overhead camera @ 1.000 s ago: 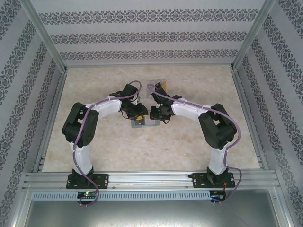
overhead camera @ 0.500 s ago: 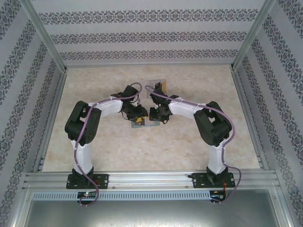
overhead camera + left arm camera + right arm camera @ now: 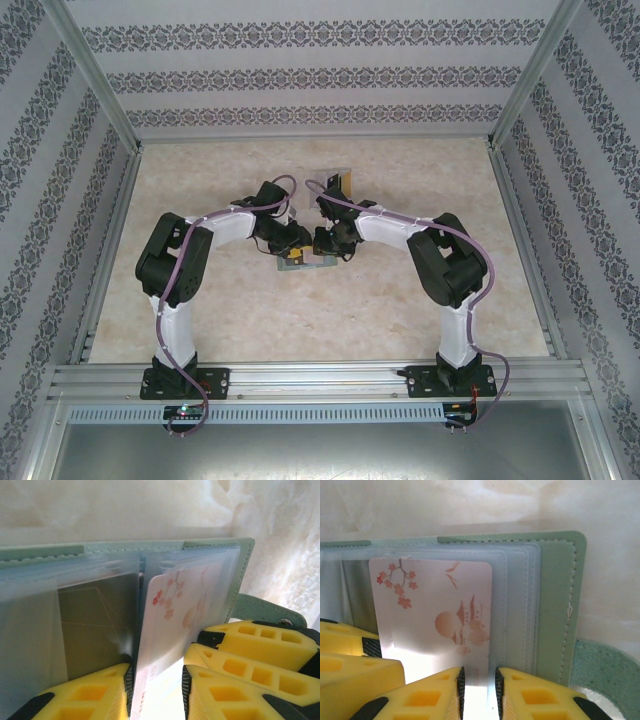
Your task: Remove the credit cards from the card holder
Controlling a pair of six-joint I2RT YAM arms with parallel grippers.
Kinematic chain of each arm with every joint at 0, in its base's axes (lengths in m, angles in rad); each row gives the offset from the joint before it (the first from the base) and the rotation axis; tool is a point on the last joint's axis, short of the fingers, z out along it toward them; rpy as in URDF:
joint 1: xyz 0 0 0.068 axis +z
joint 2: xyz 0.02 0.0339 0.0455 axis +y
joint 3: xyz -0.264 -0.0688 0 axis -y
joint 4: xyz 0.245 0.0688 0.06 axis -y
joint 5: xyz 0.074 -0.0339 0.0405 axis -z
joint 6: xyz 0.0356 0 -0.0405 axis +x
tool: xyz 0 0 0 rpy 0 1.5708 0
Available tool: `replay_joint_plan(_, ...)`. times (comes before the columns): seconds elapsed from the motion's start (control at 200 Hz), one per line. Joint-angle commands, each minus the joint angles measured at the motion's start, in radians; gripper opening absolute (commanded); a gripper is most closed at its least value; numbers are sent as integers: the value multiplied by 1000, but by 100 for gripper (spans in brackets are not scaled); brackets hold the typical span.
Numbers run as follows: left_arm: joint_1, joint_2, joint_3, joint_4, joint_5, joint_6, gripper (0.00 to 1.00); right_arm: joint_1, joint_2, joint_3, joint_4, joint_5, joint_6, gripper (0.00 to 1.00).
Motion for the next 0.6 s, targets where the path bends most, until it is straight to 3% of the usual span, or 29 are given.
replay_joint_plan(0.0,10,-39,-31,80,85,23,33,15,37,10,-42,40,-27,27)
replay_joint_plan(0.595,15,-94,-107,190,138,16,21,35,64,28,-75,79,-43,27)
